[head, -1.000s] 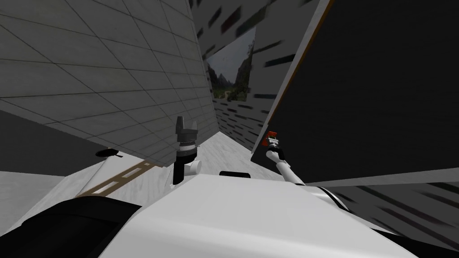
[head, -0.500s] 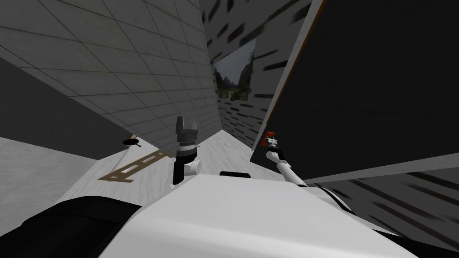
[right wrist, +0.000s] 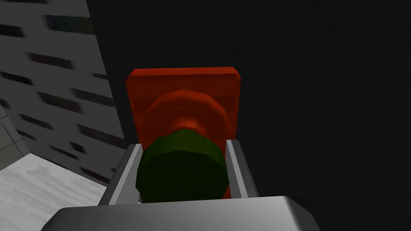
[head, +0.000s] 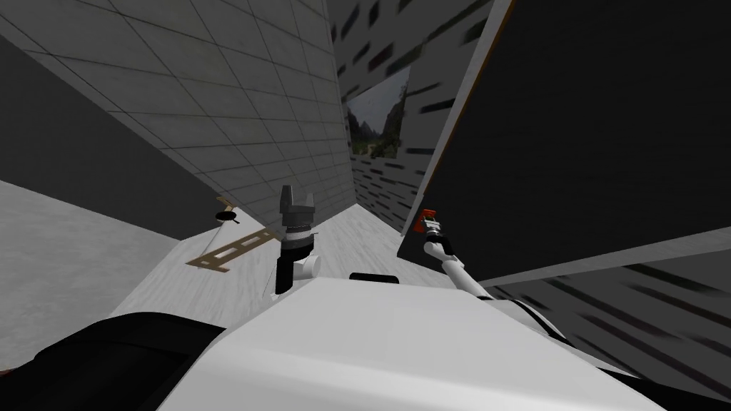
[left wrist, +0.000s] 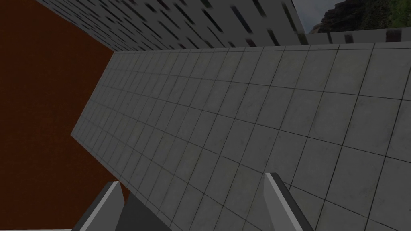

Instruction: Pull the door open

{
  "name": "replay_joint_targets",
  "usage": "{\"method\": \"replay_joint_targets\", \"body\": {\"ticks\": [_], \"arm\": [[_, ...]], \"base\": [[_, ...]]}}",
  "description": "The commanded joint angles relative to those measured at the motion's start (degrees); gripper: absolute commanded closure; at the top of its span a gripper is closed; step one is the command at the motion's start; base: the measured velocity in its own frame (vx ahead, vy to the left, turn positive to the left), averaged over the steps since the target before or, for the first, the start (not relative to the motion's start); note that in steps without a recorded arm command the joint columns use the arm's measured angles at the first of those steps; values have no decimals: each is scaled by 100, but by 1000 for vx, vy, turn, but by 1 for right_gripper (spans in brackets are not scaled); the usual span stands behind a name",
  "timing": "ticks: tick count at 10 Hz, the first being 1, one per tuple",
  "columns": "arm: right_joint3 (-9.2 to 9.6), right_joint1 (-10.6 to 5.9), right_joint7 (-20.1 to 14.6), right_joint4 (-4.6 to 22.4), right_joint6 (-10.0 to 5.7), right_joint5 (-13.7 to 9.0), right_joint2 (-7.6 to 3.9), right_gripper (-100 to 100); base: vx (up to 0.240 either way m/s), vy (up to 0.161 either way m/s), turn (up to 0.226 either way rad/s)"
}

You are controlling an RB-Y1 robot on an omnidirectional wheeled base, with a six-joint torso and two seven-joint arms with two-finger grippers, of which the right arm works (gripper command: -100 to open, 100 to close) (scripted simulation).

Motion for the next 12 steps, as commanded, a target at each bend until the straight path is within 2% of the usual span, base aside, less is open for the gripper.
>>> {"method": "replay_joint_targets", "body": {"ticks": [1,5,6,7,12], "arm": [[114,5,-99,-48,-18,29,-47,100],[357,66,-302,-184,-6,80,-160,100],[313,55,-258,-163,10,67,-138,100],[440,114,-344,-228,17,78,-188,100],[763,251,-593,-465,-19,97,-406,100]], "base": [[-180,-67,87],[-206,-61,90],[-89,-42,49],[-167,-20,94],[-211,-69,103]]}}
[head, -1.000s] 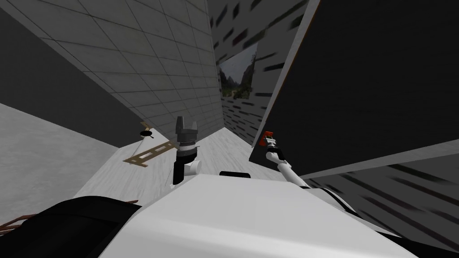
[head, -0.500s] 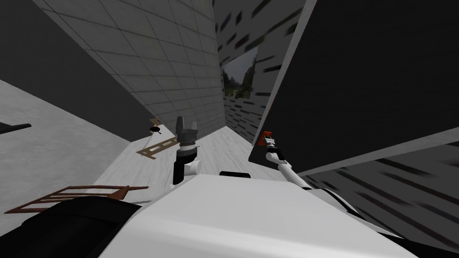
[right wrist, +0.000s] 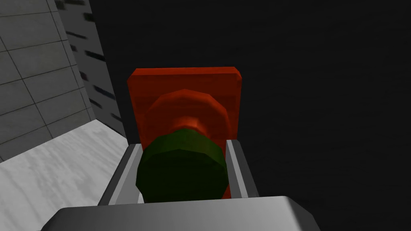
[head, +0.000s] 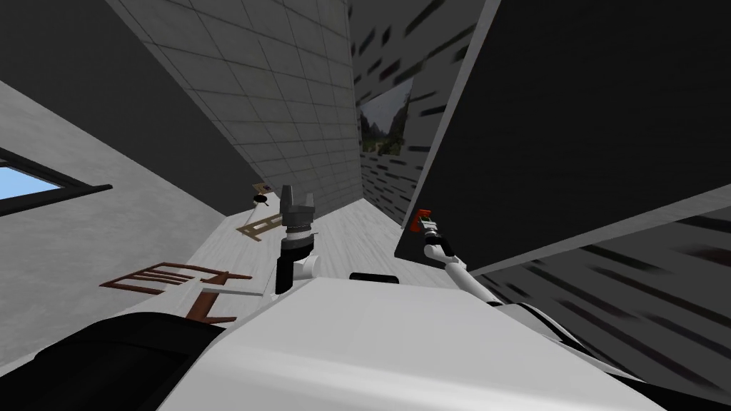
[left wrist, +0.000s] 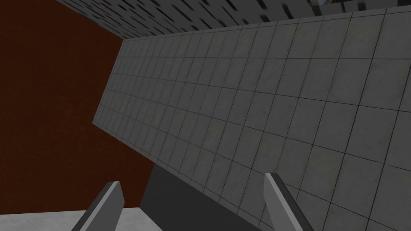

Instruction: Pull the door open

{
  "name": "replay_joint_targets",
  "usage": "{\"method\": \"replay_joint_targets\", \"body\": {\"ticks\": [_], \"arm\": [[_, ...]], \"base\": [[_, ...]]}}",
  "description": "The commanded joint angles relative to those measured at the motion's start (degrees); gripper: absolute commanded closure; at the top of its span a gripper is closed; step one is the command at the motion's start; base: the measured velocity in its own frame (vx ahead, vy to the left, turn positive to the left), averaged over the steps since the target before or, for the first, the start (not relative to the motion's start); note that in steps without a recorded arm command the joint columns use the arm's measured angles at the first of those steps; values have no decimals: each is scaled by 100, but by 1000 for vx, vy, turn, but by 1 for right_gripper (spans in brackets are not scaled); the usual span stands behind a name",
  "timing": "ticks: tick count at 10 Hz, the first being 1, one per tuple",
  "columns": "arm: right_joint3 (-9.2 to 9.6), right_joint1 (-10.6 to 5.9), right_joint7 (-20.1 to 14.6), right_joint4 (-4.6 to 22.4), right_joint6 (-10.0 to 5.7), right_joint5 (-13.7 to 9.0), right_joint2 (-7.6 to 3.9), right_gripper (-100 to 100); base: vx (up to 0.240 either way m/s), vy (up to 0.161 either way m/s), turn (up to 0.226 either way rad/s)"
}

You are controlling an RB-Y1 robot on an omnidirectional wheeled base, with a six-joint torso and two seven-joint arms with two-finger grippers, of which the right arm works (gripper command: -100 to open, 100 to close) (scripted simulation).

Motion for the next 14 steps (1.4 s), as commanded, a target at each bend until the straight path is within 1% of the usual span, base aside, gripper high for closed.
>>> {"method": "replay_joint_targets", "body": {"ticks": [1,4,5,6,8,12,14], "arm": [[88,64,-72,-128,-1,1,-80,100],[247,131,-195,-245,-19,11,-187,100],[214,118,-156,-220,-2,10,-155,100],[332,166,-240,-278,-19,21,-222,100],[470,213,-354,-366,-59,34,-331,100],[793,323,-618,-572,-152,63,-583,100],[914,365,-716,-648,-187,74,-678,100]], "base": [[-201,-31,94],[-196,-68,79],[-89,-25,29],[-120,-38,71],[-196,-80,105],[-214,-85,97],[-180,-85,77]]}}
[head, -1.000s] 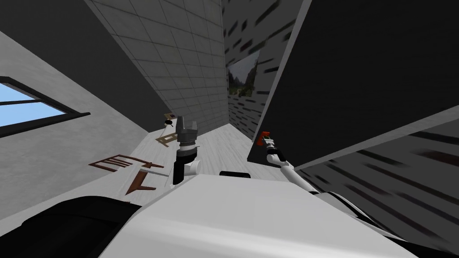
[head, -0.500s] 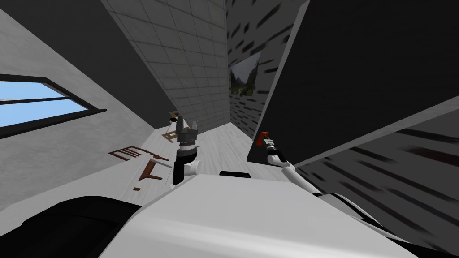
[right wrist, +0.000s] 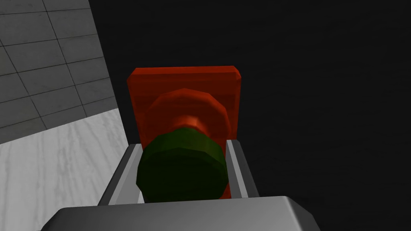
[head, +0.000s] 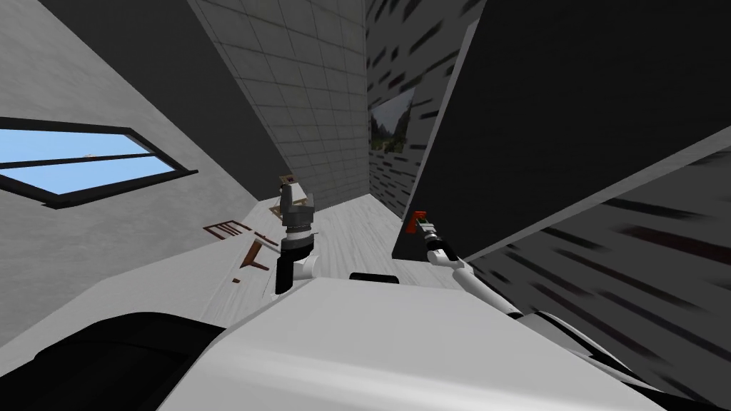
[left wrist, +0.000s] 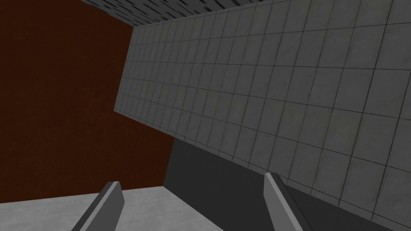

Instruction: Pull the door open

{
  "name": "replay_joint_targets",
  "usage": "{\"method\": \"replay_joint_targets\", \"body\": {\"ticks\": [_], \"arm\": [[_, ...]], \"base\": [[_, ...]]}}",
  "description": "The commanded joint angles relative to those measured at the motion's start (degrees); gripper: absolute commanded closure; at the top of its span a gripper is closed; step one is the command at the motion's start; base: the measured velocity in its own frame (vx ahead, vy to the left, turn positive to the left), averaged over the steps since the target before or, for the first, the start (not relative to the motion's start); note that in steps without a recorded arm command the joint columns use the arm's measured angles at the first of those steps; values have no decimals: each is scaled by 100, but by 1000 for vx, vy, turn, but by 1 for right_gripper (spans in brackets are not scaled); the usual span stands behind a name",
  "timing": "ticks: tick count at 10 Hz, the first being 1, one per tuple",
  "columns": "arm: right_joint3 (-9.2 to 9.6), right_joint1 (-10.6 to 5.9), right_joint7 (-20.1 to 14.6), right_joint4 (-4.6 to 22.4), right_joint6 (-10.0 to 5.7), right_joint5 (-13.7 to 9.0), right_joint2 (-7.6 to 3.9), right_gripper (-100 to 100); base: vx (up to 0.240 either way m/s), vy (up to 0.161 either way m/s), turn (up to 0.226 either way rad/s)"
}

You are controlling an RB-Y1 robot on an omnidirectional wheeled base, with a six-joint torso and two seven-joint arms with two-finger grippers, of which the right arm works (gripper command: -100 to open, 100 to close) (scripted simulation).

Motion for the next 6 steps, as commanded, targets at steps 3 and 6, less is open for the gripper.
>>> {"method": "replay_joint_targets", "body": {"ticks": [3,6], "arm": [[174,63,-115,-116,-56,4,-134,100],[376,111,-265,-218,-165,0,-316,100]], "base": [[-126,-53,59],[-192,-92,105]]}}
